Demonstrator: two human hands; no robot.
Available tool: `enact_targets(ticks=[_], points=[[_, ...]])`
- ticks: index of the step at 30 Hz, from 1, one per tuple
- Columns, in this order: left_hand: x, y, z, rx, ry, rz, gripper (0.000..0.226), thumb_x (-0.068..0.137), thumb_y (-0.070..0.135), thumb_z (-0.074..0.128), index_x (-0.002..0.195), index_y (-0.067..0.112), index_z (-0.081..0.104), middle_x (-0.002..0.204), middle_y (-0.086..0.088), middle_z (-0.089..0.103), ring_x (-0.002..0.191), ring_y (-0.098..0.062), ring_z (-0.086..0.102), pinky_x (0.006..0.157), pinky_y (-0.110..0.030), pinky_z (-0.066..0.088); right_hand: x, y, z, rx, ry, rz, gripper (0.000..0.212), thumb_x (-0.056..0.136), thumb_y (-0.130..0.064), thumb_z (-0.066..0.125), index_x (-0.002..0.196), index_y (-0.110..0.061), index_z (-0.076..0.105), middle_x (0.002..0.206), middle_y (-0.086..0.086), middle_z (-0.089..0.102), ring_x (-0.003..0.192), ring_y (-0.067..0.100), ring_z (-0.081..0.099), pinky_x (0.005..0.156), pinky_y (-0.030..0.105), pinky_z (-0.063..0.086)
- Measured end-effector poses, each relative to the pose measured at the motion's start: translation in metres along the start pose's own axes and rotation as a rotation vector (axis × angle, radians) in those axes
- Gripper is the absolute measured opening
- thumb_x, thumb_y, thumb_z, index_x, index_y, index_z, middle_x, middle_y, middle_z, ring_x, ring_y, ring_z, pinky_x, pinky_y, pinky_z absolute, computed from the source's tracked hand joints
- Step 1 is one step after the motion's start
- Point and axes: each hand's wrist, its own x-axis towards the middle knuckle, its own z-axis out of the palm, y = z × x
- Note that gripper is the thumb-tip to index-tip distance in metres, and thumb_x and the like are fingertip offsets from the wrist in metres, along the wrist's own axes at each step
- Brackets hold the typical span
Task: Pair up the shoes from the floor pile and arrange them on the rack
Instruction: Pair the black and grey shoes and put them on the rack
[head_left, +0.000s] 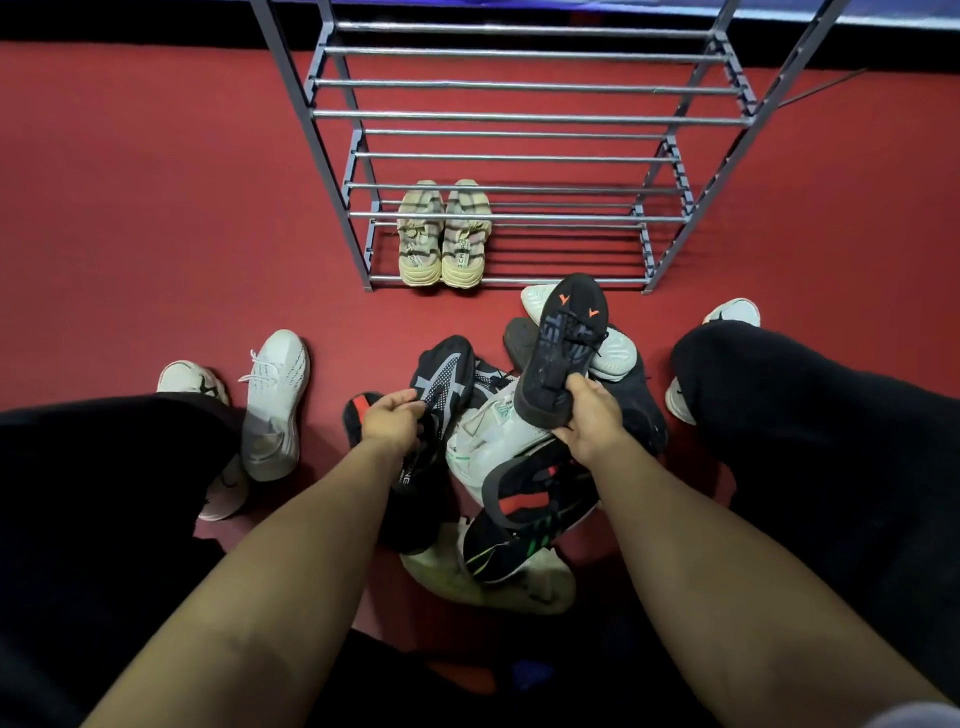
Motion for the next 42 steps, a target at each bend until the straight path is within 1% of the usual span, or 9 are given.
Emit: enact_targets(ticks=[4,9,13,17,23,25,28,35,42], points=[[-0.016,0.010,0.025,-0.061,-0.191,-0.113,0.015,0.094,0.028,0.055,0.087,0.016,0.061,0.082,-0.003,0.060,0.056,-0.015,0.049,0.051,-0.026,0.044,-0.006,-0.001,0.003,-0.030,-0.006,0.021,0.011,0.091,-0.022,0.059,0.098,-0.020,0.067,0.108,0.005,0.075,0.100,0.022,0.071,0.076,0.037,0.059],[-0.032,0.016,0.055,0.048,-0.508,-0.235,0.054,0.084,0.064,0.054,0.112,0.019,0.068,0.098,0.000,0.073,0.082,-0.015,0.069,0.057,-0.025,0.056,-0.015,0.012,0.022,-0.126,-0.156,0.088,0.019,0.094,-0.018,0.054,0.104,-0.016,0.071,0.108,0.008,0.075,0.098,0.022,0.072,0.076,0.038,0.060],[-0.019,0.007,0.048,0.271,-0.198,-0.027,0.065,0.083,0.070,0.040,0.106,0.018,0.071,0.107,-0.008,0.073,0.096,-0.027,0.068,0.088,-0.042,0.055,-0.014,0.013,0.028,-0.168,-0.089,0.058,0.018,0.095,-0.020,0.054,0.096,-0.014,0.071,0.095,0.004,0.075,0.088,0.019,0.071,0.079,0.038,0.060],[0.013,-0.008,0.011,0.819,0.147,0.059,0.048,0.095,0.038,0.044,0.132,0.009,0.050,0.140,-0.020,0.047,0.127,-0.041,0.045,0.107,-0.041,0.034,-0.002,0.000,0.021,-0.390,0.250,-0.194,0.009,0.085,-0.024,0.061,0.081,-0.017,0.065,0.082,0.000,0.068,0.089,0.023,0.068,0.080,0.028,0.052],[0.032,-0.025,-0.005,1.016,-0.033,-0.134,0.065,0.088,0.049,0.054,0.136,0.005,0.050,0.143,-0.020,0.045,0.130,-0.035,0.044,0.108,-0.036,0.037,0.007,0.006,-0.002,-0.760,0.575,-0.266,0.046,0.089,-0.031,0.053,0.131,-0.013,0.055,0.130,0.012,0.060,0.119,0.036,0.054,0.092,0.039,0.042],[0.036,-0.028,-0.006,1.000,-0.058,-0.191,0.079,0.075,0.060,0.064,0.136,0.012,0.051,0.139,-0.017,0.045,0.127,-0.033,0.046,0.107,-0.035,0.040,0.006,0.009,0.011,-1.042,0.632,-0.591,0.047,0.089,-0.027,0.055,0.134,-0.017,0.051,0.138,0.007,0.053,0.126,0.034,0.046,0.100,0.048,0.038],[0.047,-0.036,-0.012,0.873,-0.110,-0.235,0.080,0.054,0.061,0.071,0.124,0.025,0.064,0.127,-0.011,0.058,0.117,-0.029,0.056,0.105,-0.035,0.044,0.010,0.005,0.051,-1.353,0.298,-1.056,0.036,0.086,-0.019,0.059,0.122,-0.023,0.063,0.126,-0.001,0.060,0.119,0.027,0.050,0.098,0.043,0.038],[0.037,-0.033,-0.024,0.098,0.138,-0.040,0.028,0.091,0.042,0.059,0.106,0.021,0.068,0.095,-0.004,0.067,0.090,-0.021,0.063,0.080,-0.026,0.045,0.056,0.016,0.107,-1.900,-0.266,-0.557,0.035,0.090,0.001,0.048,0.124,-0.002,0.054,0.122,0.017,0.062,0.114,0.037,0.059,0.093,0.043,0.048],[0.043,-0.030,-0.058,0.002,0.155,-0.214,0.035,0.095,0.049,0.048,0.091,0.015,0.055,0.057,-0.004,0.043,0.036,-0.016,0.035,0.031,-0.015,0.028,0.076,0.031,0.120,-1.916,-0.155,-0.385,0.038,0.093,-0.006,0.048,0.131,-0.002,0.051,0.126,0.020,0.062,0.116,0.039,0.060,0.093,0.045,0.050]])
